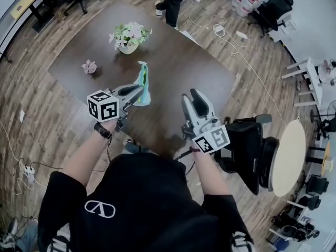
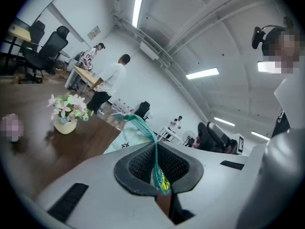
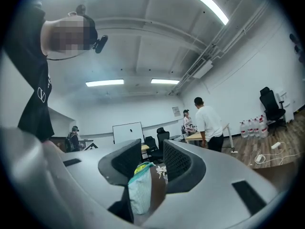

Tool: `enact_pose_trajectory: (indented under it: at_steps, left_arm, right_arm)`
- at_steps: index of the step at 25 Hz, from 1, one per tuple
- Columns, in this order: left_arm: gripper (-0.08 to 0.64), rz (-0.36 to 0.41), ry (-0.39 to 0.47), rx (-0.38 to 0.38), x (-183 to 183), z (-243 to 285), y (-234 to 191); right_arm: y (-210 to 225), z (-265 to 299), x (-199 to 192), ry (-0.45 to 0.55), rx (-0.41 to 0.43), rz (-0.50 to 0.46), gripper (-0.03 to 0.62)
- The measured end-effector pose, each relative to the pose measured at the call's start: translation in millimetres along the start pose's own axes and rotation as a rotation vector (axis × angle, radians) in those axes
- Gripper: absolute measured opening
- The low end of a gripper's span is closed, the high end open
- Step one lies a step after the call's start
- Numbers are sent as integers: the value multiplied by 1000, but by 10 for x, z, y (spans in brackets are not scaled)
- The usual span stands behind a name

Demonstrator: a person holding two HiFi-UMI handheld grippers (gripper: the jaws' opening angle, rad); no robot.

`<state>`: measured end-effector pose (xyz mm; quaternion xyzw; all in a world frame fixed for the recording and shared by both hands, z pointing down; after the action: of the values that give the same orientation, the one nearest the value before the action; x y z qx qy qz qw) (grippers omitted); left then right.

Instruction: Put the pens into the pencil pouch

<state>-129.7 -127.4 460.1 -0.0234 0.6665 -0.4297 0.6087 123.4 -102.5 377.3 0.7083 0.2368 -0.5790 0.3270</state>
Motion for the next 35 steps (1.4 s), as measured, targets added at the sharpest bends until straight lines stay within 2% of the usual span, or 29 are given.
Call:
enact_pose_trajectory:
  at_steps: [5,10,15,20,22,24,28,33,35]
  left_arm:
    - [14,9,-66,125,-382,-66,-567]
    - [14,-21,-129,172,-979,154,-998]
    - [14,-42,-191,124,-1540,594,-1078]
    - [27,-31,-248,3,-1785,1053,-922]
    - [116,-18,-252,-32,-1779,1159,-822]
    - [164,11,-245,-50,-1702,1201,-732]
    - [164,78,-188,-69,-1355,1120,-543]
    - [156,211,-42,-81,-679,747,-121]
    - [125,283,20,-73,-425,542,80]
  right_arm:
    - [143,-389,-177,-57,-95,30,135]
    - [218,-653,-326,-104,-169,56,130]
    - [253,-735,-403,-130,-210,67,126]
    - [266,-767,-439,-136,-230,74,126]
    - [277,-803,-440,-136,-234,76,126]
    - [296,-831,-438,-132,-236,78,126]
    - [312,-805,-424,-122,-223,81,126]
    - [264,-654,-372,-102,-175,57,126]
    - [224,-574,-342,-99,-153,35,126]
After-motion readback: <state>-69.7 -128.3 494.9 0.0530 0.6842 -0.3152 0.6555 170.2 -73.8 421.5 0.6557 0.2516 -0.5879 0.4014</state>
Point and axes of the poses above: the fingertips, and each gripper's own axes: z forward along the fingers, y to its right, x out of its top, the point moved 7 cm from there along -z, backward along the fingers, and after that the axes turned 6 degrees about -x, right-handed, at the moved point
